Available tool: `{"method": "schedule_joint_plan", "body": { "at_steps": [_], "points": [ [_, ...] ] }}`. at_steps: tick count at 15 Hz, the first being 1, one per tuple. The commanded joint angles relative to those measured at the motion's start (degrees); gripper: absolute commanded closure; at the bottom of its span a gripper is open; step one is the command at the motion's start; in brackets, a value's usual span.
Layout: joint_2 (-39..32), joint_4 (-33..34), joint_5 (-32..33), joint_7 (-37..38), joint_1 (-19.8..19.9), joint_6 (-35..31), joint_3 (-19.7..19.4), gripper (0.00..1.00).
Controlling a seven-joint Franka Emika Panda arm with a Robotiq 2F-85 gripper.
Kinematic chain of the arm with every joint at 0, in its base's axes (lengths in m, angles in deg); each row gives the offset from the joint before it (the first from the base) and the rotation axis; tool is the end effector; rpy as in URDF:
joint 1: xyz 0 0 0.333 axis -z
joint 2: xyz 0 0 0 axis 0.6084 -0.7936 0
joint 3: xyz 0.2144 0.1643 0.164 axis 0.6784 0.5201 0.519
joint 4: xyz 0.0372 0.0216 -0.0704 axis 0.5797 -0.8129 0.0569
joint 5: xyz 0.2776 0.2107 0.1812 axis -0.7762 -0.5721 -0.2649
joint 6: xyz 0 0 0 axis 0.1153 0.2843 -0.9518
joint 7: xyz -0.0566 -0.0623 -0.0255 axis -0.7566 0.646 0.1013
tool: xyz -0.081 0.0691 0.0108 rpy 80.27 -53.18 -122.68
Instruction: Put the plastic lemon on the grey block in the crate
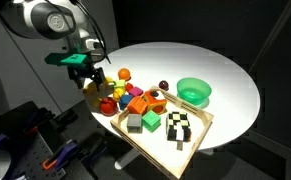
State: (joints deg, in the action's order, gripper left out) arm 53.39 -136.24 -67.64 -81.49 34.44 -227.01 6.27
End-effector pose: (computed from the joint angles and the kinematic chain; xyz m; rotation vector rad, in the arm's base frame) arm 0.4013 0.0422 0.1965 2.9911 0.6682 -0.2587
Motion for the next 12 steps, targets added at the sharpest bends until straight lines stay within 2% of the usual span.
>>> {"method": "schedule_joint_plan", "body": {
  "at_steps": [1, 12],
  "points": [
    [-2.1, 2.1, 2.2, 0.9, 0.2, 0.6, -0.4, 0.00],
    [-6.8, 4.7, 4.3, 1.1, 0.0, 0.5, -1.3, 0.00]
  ]
}}
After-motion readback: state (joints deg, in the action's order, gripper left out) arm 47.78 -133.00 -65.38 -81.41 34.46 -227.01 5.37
